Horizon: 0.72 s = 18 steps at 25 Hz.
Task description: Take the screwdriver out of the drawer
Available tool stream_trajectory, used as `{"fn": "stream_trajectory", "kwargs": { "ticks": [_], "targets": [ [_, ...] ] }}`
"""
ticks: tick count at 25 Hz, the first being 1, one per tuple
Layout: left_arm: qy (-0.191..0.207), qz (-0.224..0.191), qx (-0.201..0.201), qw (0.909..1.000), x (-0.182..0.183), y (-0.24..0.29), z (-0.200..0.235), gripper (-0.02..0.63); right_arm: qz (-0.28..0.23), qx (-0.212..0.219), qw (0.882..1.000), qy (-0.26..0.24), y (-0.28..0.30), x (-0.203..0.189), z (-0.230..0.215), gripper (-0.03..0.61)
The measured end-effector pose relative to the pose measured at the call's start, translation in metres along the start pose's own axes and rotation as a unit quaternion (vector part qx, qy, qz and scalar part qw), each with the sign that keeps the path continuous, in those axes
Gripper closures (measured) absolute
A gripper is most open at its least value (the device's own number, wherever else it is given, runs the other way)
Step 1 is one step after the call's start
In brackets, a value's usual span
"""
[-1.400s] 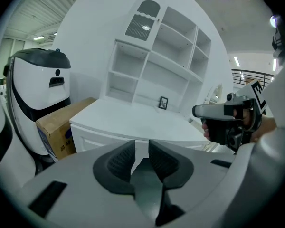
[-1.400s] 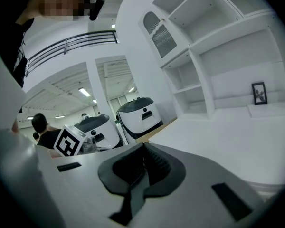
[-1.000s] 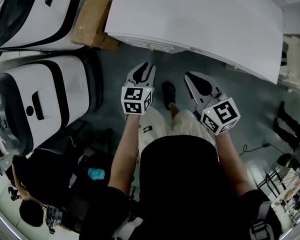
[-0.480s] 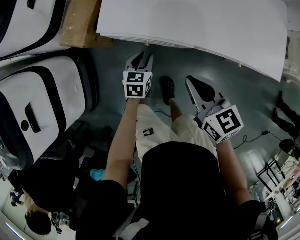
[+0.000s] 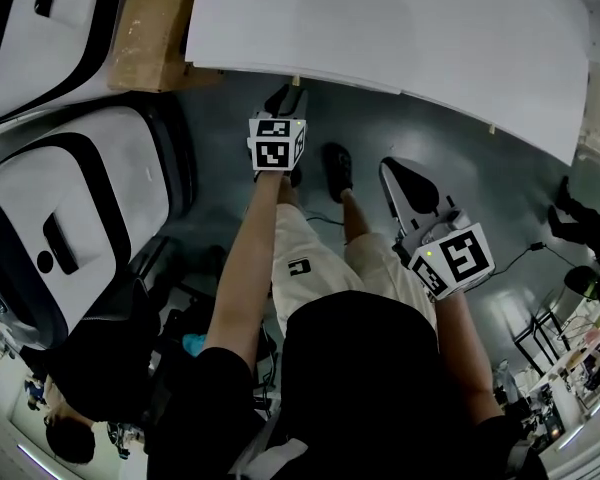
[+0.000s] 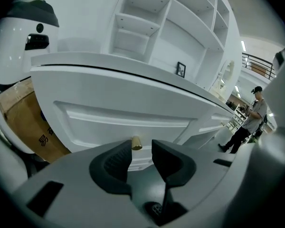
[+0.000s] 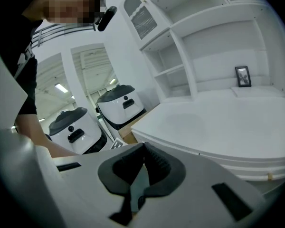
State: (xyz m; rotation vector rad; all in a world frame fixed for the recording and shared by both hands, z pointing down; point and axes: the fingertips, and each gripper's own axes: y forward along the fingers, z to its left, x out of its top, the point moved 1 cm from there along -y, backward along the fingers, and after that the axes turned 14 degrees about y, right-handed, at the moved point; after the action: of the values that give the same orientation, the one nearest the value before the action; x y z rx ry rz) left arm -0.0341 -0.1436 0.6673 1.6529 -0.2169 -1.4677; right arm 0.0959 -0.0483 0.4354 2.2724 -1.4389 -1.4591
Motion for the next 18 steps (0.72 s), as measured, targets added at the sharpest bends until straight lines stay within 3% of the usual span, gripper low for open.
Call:
{"fn": "stream_trajectory", "kwargs": {
  "ticks": [8,12,18],
  "targets": [
    [0.008,0.023,0.002,0.9997,-0.002,0.028,0.001,0.474,0.009,-0.009,1.000,0.010,-0.001,-0.008,-0.008,0.561],
    [0.003,0.024,0.011,0.9996,-0.003,0.032,0.007,0.523,0.010,-0.011,1.000,0.013,-0.001,-0.010,-0.011,0.561],
    [0.000,0.027,0.014,0.9995,-0.002,0.032,0.006,0.526,0.009,-0.012,1.000,0.015,-0.004,-0.009,-0.013,0.561]
  ]
}}
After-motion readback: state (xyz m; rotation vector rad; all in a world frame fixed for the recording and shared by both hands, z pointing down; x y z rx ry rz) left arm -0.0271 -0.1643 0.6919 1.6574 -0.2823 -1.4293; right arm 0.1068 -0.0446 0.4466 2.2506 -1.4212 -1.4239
